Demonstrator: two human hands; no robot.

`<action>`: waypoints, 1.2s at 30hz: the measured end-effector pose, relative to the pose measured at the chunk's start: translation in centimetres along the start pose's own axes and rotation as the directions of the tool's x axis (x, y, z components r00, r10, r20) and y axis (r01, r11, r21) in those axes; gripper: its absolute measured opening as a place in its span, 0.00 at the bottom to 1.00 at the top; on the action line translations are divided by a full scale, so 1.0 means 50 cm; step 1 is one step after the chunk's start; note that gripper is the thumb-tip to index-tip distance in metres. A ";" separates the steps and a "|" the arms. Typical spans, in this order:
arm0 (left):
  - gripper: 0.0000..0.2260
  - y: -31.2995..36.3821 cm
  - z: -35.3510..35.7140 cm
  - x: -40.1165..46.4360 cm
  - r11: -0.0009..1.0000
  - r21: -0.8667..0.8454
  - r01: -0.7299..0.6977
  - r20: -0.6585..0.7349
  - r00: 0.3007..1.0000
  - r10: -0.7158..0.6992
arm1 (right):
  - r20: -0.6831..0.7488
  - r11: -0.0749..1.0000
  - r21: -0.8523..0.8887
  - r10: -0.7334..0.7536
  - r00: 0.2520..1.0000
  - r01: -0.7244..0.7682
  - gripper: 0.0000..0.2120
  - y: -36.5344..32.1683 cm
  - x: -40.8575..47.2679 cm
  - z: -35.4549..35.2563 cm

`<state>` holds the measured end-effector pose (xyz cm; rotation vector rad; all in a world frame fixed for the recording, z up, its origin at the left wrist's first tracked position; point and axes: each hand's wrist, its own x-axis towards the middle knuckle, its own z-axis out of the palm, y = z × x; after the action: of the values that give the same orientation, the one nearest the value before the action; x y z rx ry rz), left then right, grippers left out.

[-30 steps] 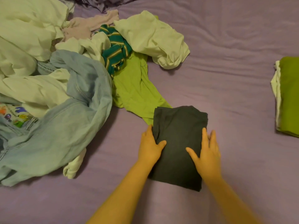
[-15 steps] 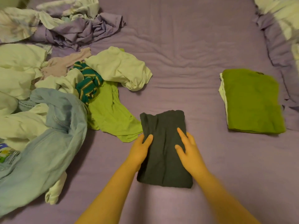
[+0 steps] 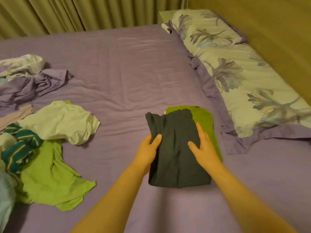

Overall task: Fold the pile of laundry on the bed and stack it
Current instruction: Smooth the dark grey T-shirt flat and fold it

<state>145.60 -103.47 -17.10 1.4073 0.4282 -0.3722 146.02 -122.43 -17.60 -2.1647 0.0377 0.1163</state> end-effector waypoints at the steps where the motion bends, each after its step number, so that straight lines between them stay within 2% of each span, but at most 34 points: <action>1: 0.13 0.011 0.024 0.022 1.000 -0.010 0.001 0.014 1.000 -0.001 | -0.011 1.000 0.010 -0.018 1.000 0.018 0.33 0.011 0.023 -0.026; 5: 0.16 0.039 0.107 0.111 0.998 -0.053 0.018 0.056 0.998 -0.015 | -0.029 0.999 0.041 -0.019 0.999 0.021 0.32 0.056 0.116 -0.106; 10: 0.21 -0.005 0.161 0.199 1.000 -0.007 0.021 0.082 0.996 -0.021 | -0.026 0.994 0.040 0.107 0.994 -0.106 0.32 0.149 0.179 -0.108; 14: 0.38 -0.099 0.149 0.200 0.969 0.230 0.086 0.107 0.988 -0.113 | -0.010 0.963 -0.043 0.265 0.964 -0.265 0.31 0.242 0.141 -0.055; 18: 0.40 -0.131 0.125 0.202 0.911 0.412 0.028 0.119 0.989 -0.084 | -0.042 0.928 -0.190 0.318 0.947 -0.320 0.30 0.266 0.117 -0.030; 21: 0.39 -0.130 0.114 0.205 0.791 0.611 -0.030 0.090 0.995 -0.032 | -0.106 0.870 -0.382 0.292 0.950 -0.310 0.30 0.235 0.118 -0.016; 24: 0.34 -0.134 0.092 0.184 0.725 0.688 0.029 0.068 0.992 -0.105 | -0.075 0.715 -0.664 0.228 0.971 -0.219 0.27 0.187 0.108 0.013; 26: 0.32 -0.132 0.057 0.161 0.641 0.766 0.047 0.079 0.983 -0.166 | 0.000 0.644 -0.757 0.174 0.985 -0.113 0.24 0.151 0.097 0.038; 29: 0.27 -0.117 -0.026 0.124 0.534 0.844 0.052 0.044 0.985 -0.165 | 0.138 0.610 -0.791 0.109 0.984 0.043 0.21 0.094 0.084 0.088; 34: 0.21 -0.093 -0.196 0.047 0.546 0.821 0.165 -0.064 0.978 -0.200 | 0.336 0.693 -0.689 0.047 0.941 0.212 0.19 0.002 0.053 0.201; 36: 0.20 -0.092 -0.269 0.010 0.549 0.814 0.190 -0.096 0.976 -0.195 | 0.396 0.656 -0.701 0.034 0.917 0.279 0.19 -0.030 0.031 0.248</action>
<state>142.88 -90.70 -22.77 2.2935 0.4212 -0.8365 146.79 -111.30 -23.46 -2.9285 -0.4712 0.5594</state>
